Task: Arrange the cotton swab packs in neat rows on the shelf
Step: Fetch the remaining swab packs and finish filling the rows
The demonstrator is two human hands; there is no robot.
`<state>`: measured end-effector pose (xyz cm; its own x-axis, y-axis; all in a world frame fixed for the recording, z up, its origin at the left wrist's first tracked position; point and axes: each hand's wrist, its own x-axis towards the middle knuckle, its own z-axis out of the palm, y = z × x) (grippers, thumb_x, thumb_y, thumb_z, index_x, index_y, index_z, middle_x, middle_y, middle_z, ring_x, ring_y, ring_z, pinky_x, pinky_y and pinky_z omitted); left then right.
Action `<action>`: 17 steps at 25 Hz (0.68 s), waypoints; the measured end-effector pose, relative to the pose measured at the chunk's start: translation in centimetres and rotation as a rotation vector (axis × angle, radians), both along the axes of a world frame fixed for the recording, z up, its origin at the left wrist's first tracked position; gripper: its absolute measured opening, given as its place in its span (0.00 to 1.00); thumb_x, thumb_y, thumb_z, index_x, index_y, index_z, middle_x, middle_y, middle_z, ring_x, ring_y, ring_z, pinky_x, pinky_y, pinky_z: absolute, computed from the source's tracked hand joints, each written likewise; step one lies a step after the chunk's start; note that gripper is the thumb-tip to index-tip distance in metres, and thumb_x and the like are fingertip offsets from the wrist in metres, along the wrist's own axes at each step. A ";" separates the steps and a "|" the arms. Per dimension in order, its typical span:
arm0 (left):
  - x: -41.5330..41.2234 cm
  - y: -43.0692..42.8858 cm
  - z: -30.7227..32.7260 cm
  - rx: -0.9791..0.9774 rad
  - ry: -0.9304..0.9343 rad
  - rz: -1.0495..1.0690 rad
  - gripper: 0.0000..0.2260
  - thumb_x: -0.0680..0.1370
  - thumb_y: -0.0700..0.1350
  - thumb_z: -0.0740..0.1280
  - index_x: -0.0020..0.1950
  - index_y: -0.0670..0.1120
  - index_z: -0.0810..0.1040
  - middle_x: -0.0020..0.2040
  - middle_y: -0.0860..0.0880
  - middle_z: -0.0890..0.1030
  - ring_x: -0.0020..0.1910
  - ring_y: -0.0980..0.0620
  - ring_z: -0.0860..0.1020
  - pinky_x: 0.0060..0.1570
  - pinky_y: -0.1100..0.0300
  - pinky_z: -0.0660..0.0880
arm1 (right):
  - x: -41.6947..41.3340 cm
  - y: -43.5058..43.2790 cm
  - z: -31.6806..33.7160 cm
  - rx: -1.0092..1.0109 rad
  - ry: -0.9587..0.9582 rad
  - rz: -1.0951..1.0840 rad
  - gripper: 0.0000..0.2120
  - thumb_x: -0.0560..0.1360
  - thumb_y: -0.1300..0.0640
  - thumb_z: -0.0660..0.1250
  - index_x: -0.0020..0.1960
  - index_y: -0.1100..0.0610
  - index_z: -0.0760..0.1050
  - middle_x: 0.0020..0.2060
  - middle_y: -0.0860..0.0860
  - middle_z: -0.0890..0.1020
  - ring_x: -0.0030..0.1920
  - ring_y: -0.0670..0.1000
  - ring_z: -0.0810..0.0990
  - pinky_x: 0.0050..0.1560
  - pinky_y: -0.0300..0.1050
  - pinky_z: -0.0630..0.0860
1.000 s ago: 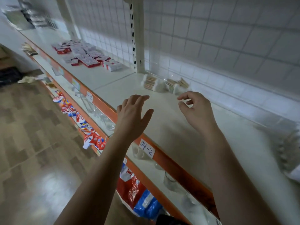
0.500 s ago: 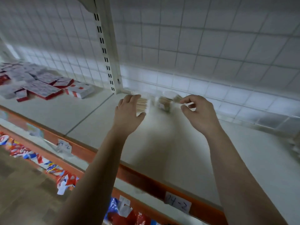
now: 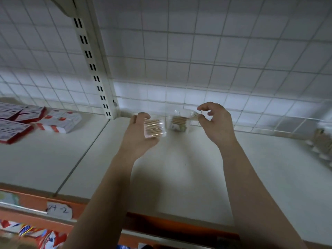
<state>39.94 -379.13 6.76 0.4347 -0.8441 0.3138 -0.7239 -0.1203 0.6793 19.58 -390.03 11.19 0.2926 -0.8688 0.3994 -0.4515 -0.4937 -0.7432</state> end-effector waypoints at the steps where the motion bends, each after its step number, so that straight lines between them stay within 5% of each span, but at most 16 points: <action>1: 0.0 0.1 -0.1 -0.041 0.025 -0.007 0.30 0.65 0.44 0.78 0.62 0.49 0.68 0.57 0.52 0.71 0.48 0.54 0.73 0.45 0.65 0.67 | 0.3 -0.1 -0.2 -0.021 0.012 0.003 0.10 0.73 0.62 0.67 0.53 0.55 0.78 0.48 0.44 0.77 0.49 0.48 0.74 0.51 0.41 0.70; 4: -0.2 0.2 0.0 -0.104 0.047 -0.061 0.29 0.65 0.52 0.78 0.60 0.52 0.67 0.54 0.51 0.75 0.45 0.54 0.77 0.44 0.60 0.73 | 0.9 -0.5 -1.3 -0.058 0.035 0.021 0.13 0.73 0.60 0.69 0.57 0.55 0.78 0.50 0.42 0.77 0.49 0.45 0.71 0.57 0.42 0.68; 8: -0.4 0.3 0.4 -0.077 -0.072 -0.054 0.29 0.65 0.65 0.72 0.58 0.50 0.72 0.54 0.55 0.73 0.44 0.58 0.73 0.42 0.67 0.67 | 1.4 -1.3 -3.2 -0.078 0.000 0.017 0.14 0.73 0.59 0.70 0.58 0.57 0.78 0.53 0.49 0.81 0.50 0.45 0.74 0.59 0.47 0.70; 14: -0.3 0.4 0.6 -0.143 -0.107 -0.049 0.23 0.66 0.68 0.63 0.53 0.53 0.76 0.49 0.57 0.77 0.44 0.59 0.74 0.44 0.61 0.72 | 1.7 -1.8 -3.7 -0.117 0.016 -0.018 0.06 0.76 0.57 0.67 0.52 0.56 0.76 0.45 0.46 0.79 0.51 0.54 0.75 0.47 0.39 0.65; 17: -0.3 0.3 0.4 -0.134 -0.122 -0.050 0.22 0.67 0.68 0.63 0.49 0.53 0.76 0.47 0.57 0.76 0.43 0.58 0.74 0.42 0.61 0.71 | 1.0 -1.2 -2.7 -0.094 -0.115 -0.078 0.07 0.79 0.55 0.61 0.54 0.57 0.72 0.45 0.47 0.79 0.48 0.49 0.77 0.42 0.39 0.72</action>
<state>39.60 -378.85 7.21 0.3449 -0.8108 0.4729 -0.8045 0.0042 0.5939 20.61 -391.25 8.49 0.1728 -0.8444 0.5071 -0.4058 -0.5301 -0.7445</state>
